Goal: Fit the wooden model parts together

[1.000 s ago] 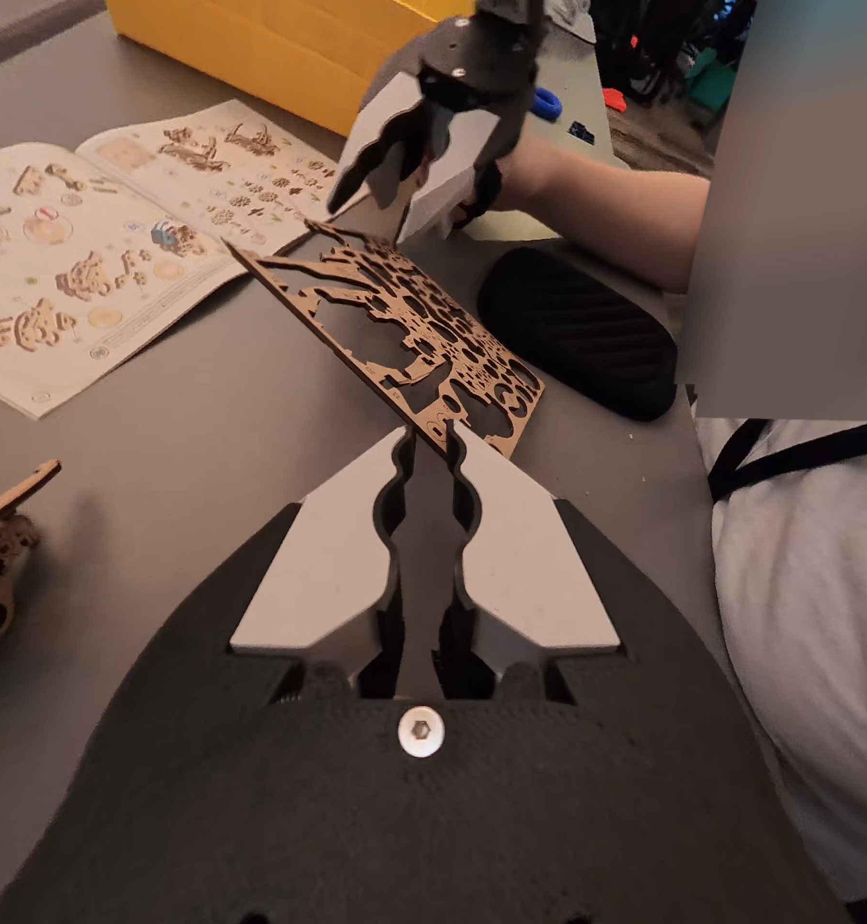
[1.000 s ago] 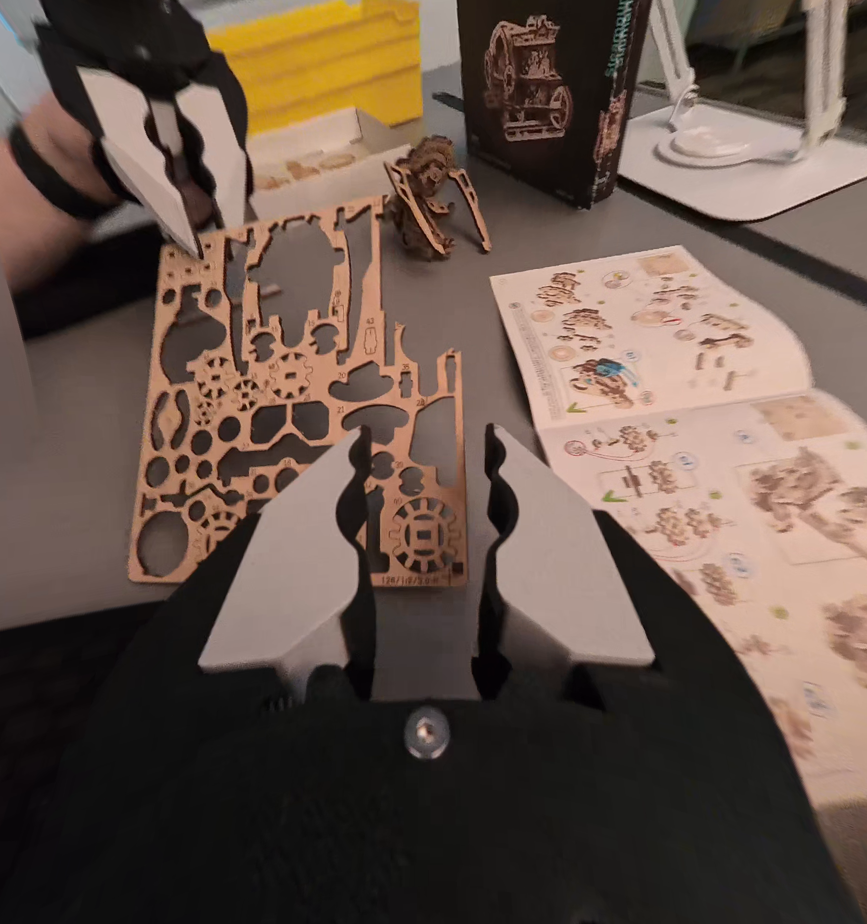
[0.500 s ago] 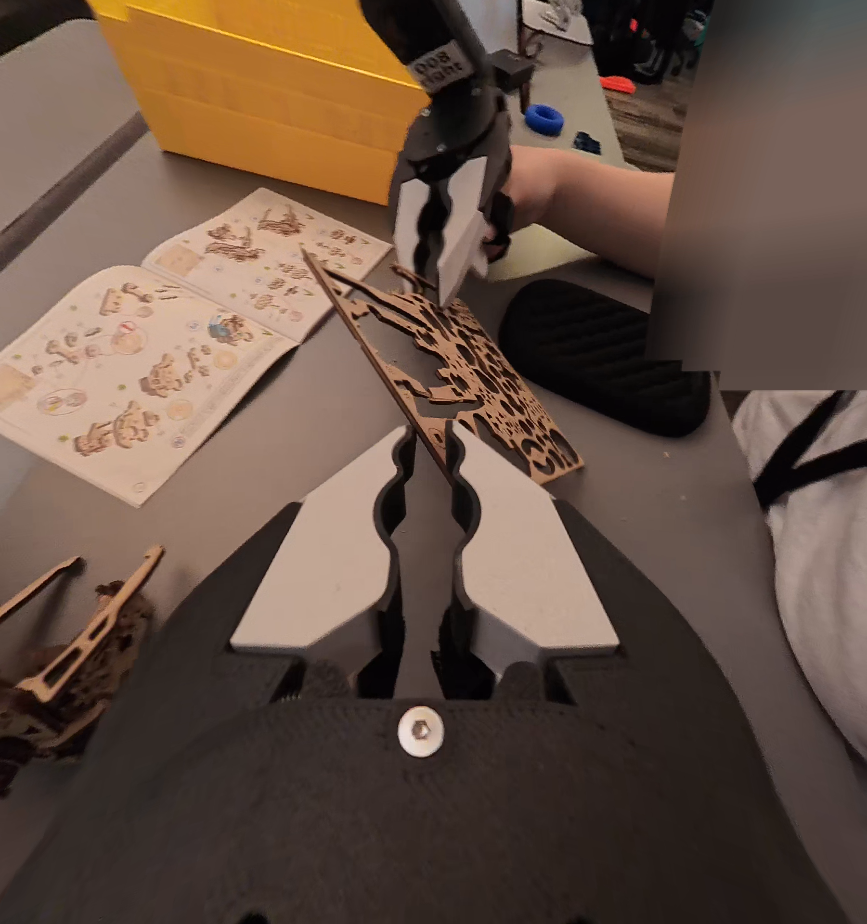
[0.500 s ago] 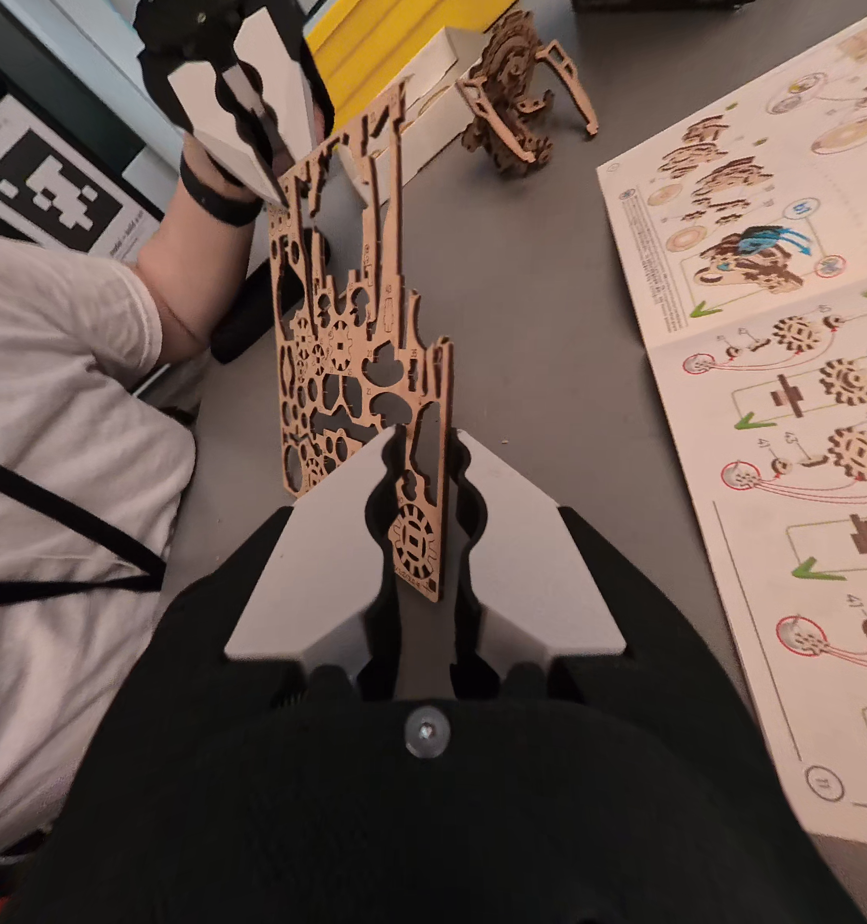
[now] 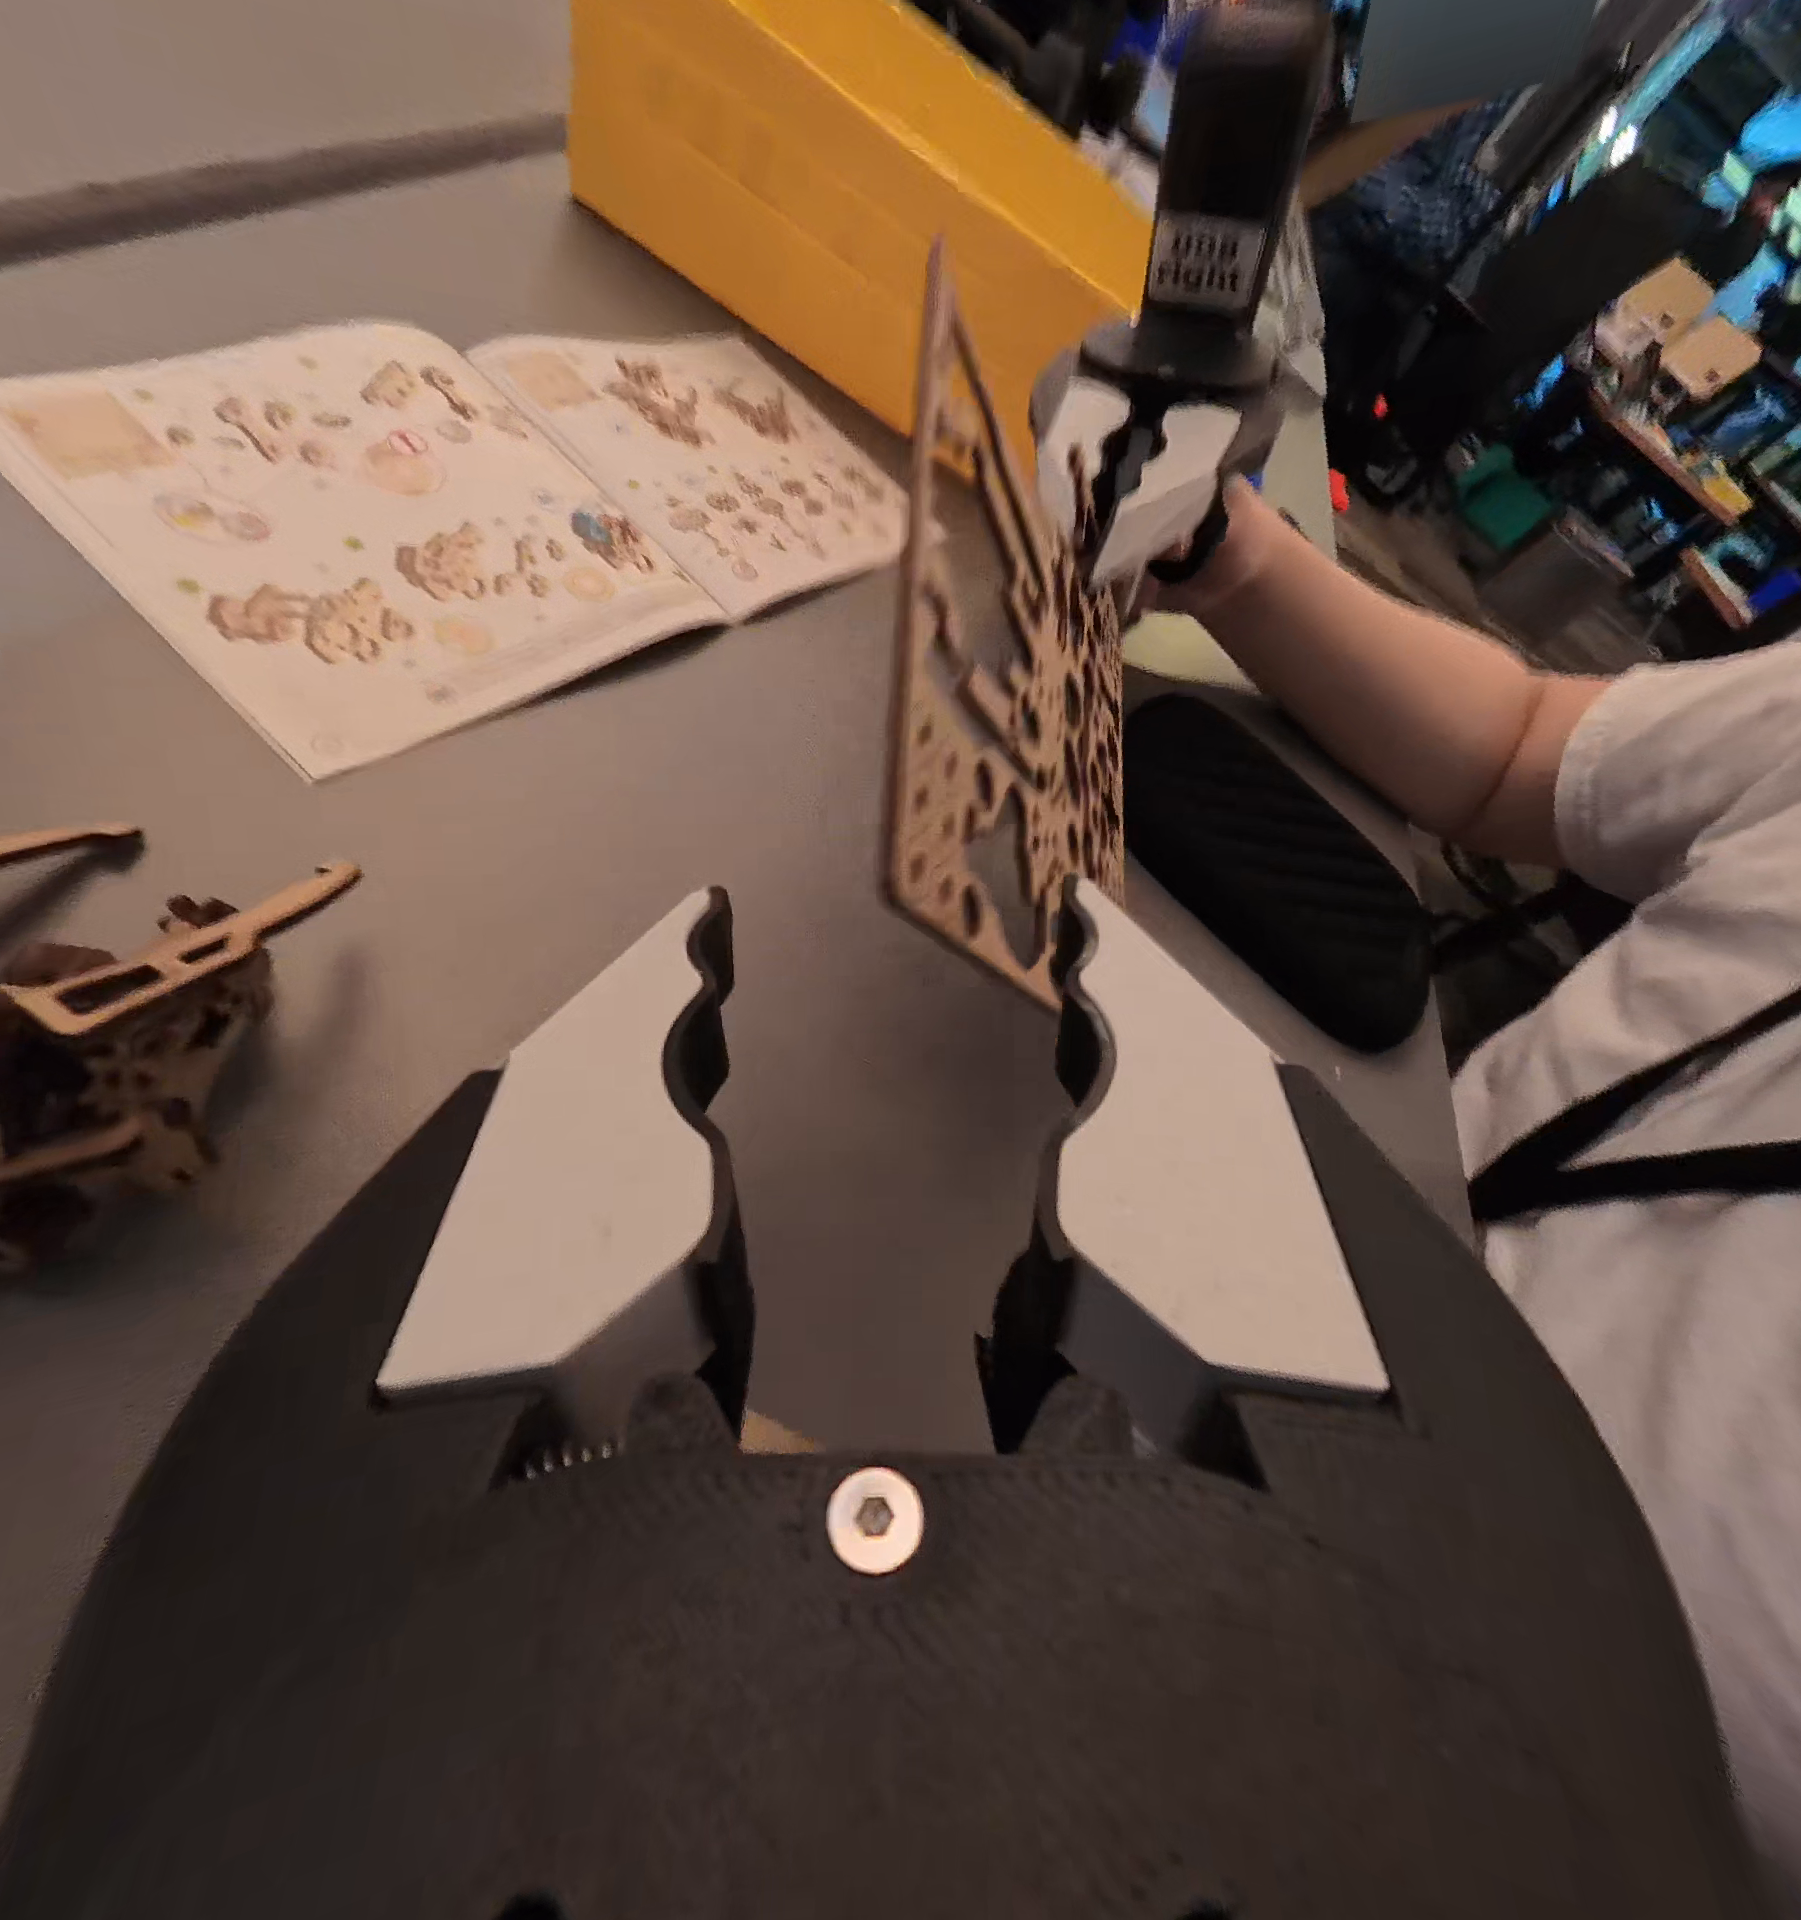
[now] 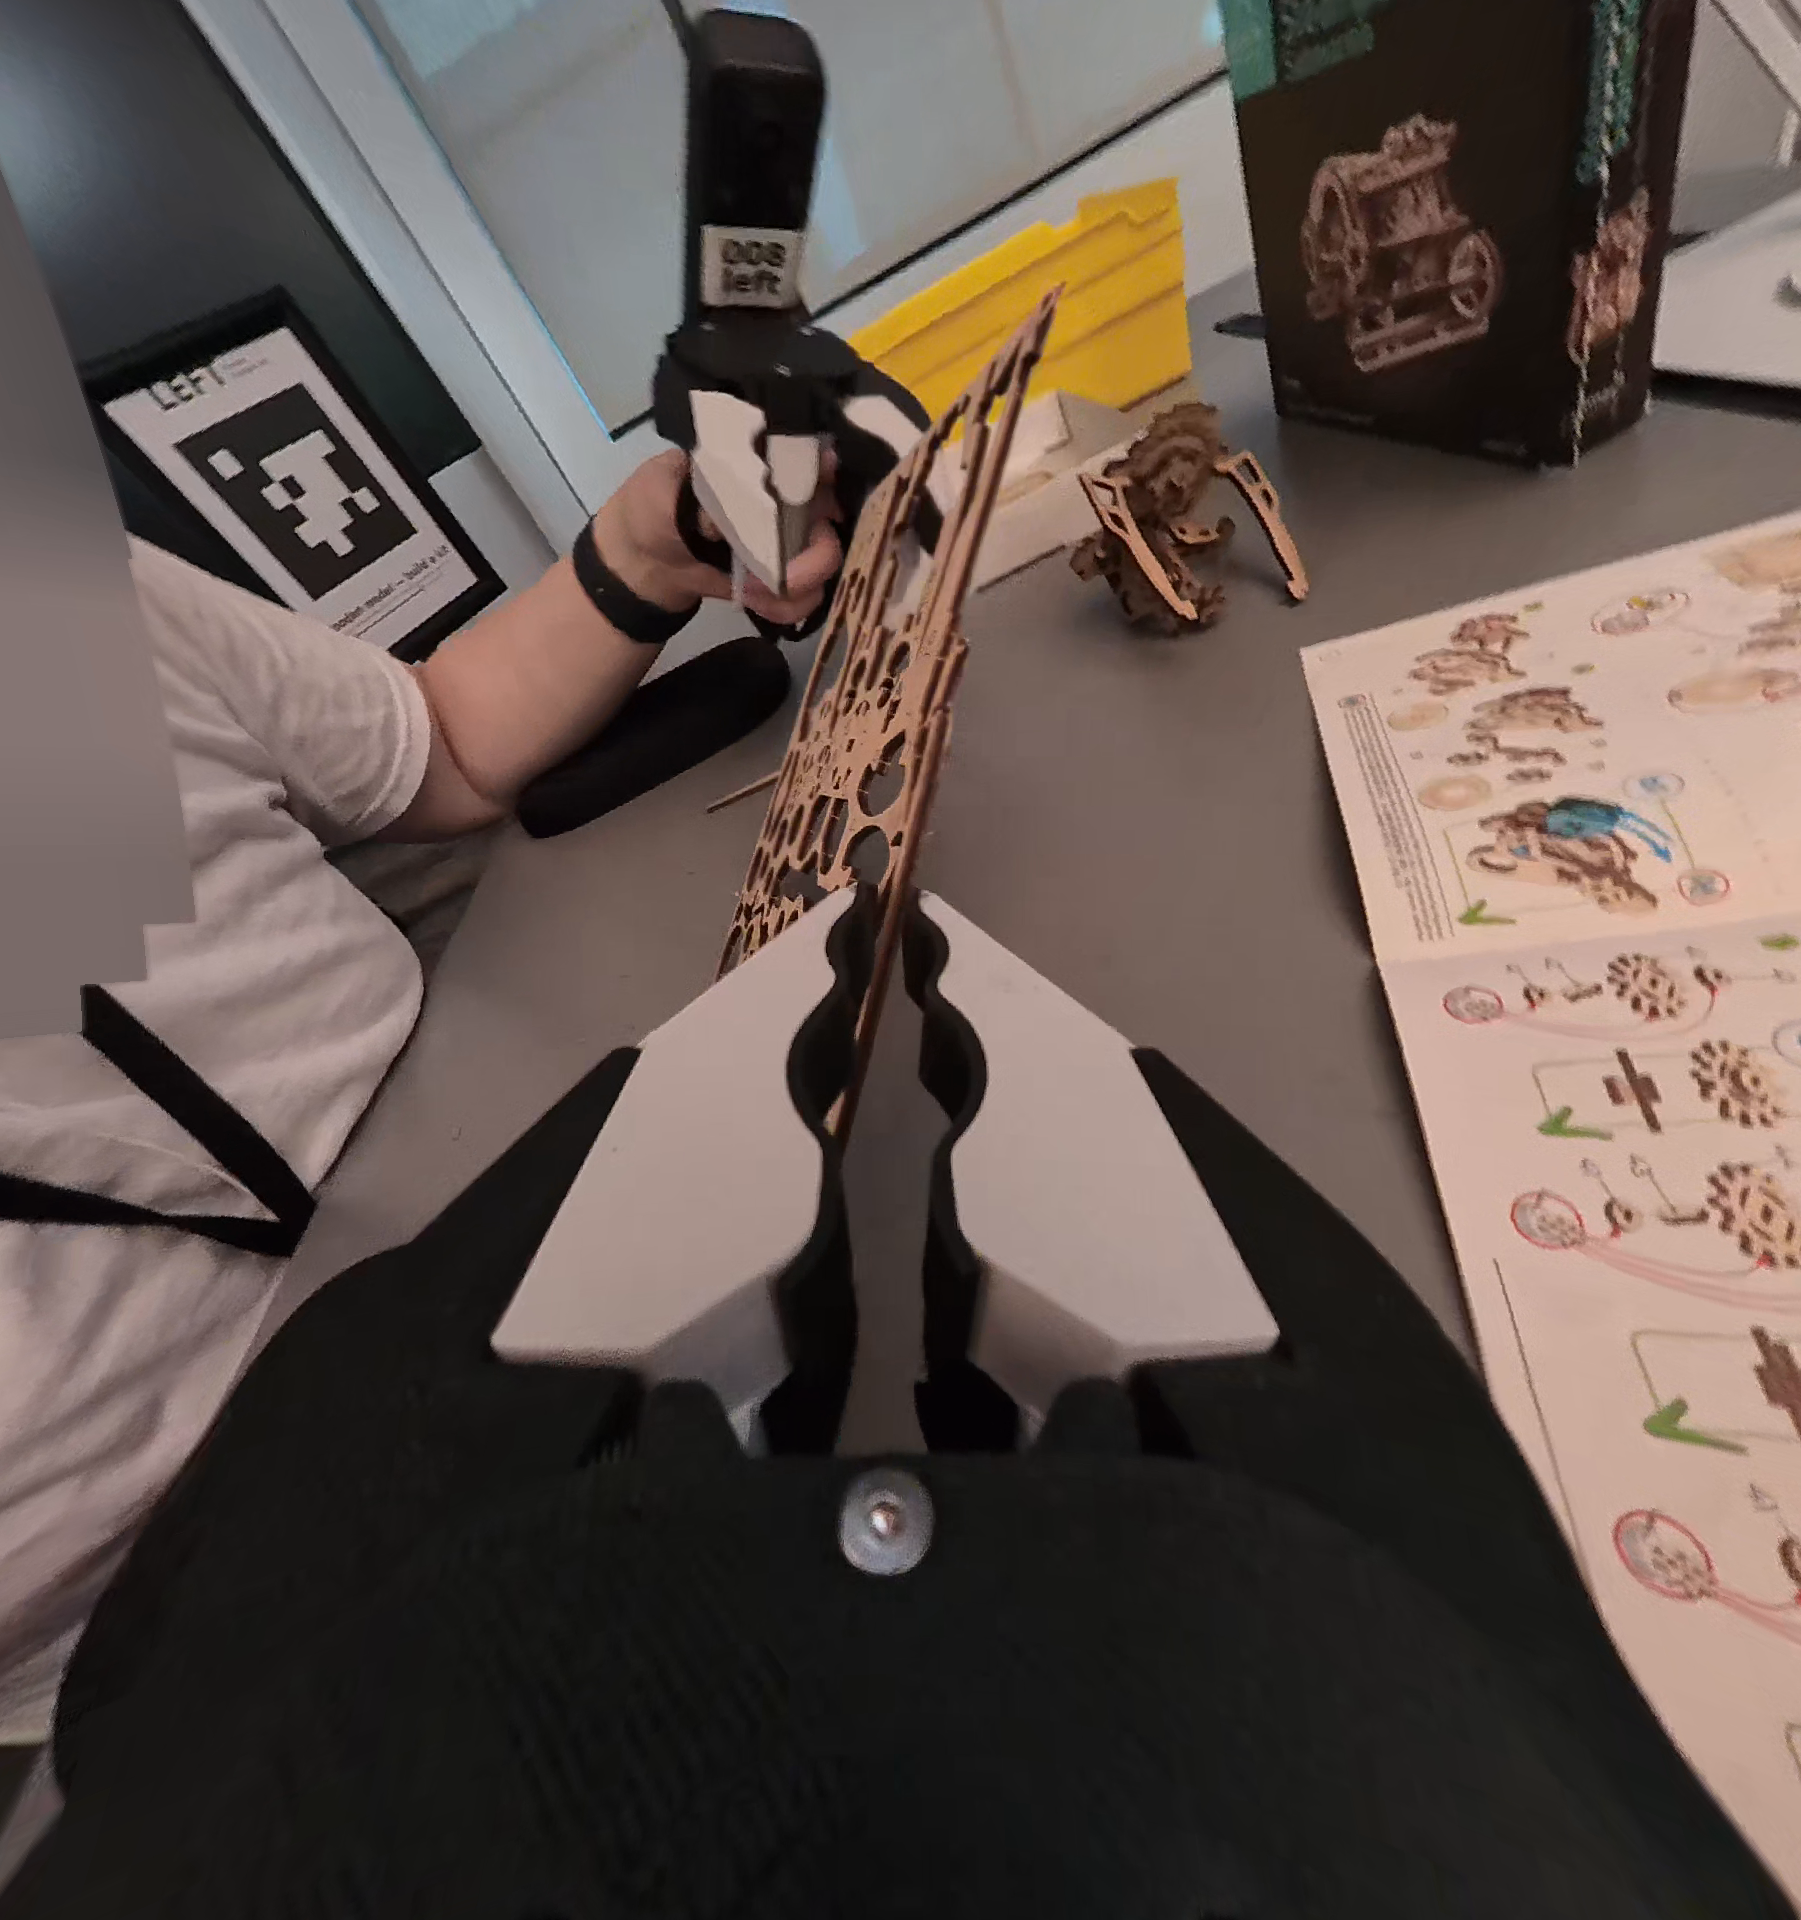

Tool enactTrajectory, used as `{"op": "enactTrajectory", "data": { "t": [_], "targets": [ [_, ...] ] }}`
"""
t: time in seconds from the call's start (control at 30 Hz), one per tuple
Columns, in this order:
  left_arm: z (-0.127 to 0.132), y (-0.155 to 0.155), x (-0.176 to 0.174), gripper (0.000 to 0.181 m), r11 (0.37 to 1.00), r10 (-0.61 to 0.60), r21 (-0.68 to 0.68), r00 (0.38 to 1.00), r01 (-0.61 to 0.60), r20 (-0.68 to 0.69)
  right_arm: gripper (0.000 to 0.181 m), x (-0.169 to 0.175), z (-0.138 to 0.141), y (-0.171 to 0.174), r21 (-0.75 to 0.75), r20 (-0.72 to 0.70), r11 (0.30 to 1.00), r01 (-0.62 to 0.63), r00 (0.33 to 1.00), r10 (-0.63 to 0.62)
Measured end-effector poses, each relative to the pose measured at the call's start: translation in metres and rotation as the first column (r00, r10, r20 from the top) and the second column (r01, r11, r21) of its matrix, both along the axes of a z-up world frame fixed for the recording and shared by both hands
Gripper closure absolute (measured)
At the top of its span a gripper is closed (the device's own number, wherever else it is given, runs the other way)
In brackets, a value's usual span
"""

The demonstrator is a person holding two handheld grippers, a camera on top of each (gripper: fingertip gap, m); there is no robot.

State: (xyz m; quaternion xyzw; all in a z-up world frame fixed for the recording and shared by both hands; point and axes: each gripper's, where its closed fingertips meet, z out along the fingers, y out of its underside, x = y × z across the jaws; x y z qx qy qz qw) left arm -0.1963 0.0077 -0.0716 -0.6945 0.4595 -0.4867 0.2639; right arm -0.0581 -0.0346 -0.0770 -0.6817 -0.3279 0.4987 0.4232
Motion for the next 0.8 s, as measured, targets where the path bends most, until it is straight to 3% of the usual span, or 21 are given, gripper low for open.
{"op": "enactTrajectory", "data": {
  "t": [0.1, 0.27, 0.33, 0.37, 0.5, 0.57, 0.7, 0.8],
  "targets": [
    [-0.012, -0.021, 0.003, 0.128, 0.992, -0.122, -0.034, 0.991, 0.121, -0.047, 0.179, 0.001, 0.003, -0.001, 0.066, 0.018, 0.998, 0.006, 1.000, -0.008],
    [-0.027, -0.045, 0.022, 0.144, 0.964, -0.208, -0.174, 0.978, 0.200, -0.026, 0.179, 0.004, 0.008, 0.001, 0.082, -0.001, 0.996, 0.028, 1.000, -0.028],
    [-0.034, -0.051, 0.029, 0.159, 0.955, -0.228, -0.200, 0.973, 0.219, -0.025, 0.179, 0.004, 0.006, 0.002, 0.083, 0.008, 0.996, 0.035, 0.999, -0.035],
    [-0.034, -0.052, 0.032, 0.176, 0.954, -0.233, -0.196, 0.972, 0.226, -0.012, 0.178, 0.004, 0.005, 0.002, 0.076, 0.011, 0.997, 0.029, 0.999, -0.030],
    [-0.023, -0.051, 0.035, 0.180, 0.955, -0.237, -0.173, 0.970, 0.242, 0.046, 0.179, 0.005, 0.003, -0.004, 0.016, -0.002, 1.000, -0.020, 1.000, 0.020],
    [-0.018, -0.047, 0.032, 0.181, 0.956, -0.220, -0.186, 0.973, 0.229, 0.067, 0.179, 0.005, -0.006, -0.010, -0.005, 0.062, 0.999, -0.054, 0.997, 0.054],
    [-0.023, -0.044, 0.017, 0.181, 0.958, -0.236, -0.172, 0.972, 0.232, -0.006, 0.168, 0.005, -0.023, -0.011, 0.038, 0.212, 0.998, -0.042, 0.977, 0.033],
    [-0.020, -0.044, 0.008, 0.181, 0.958, -0.246, -0.157, 0.969, 0.239, -0.031, 0.163, 0.000, -0.028, -0.012, 0.036, 0.229, 0.998, -0.053, 0.972, 0.044]
  ]
}}
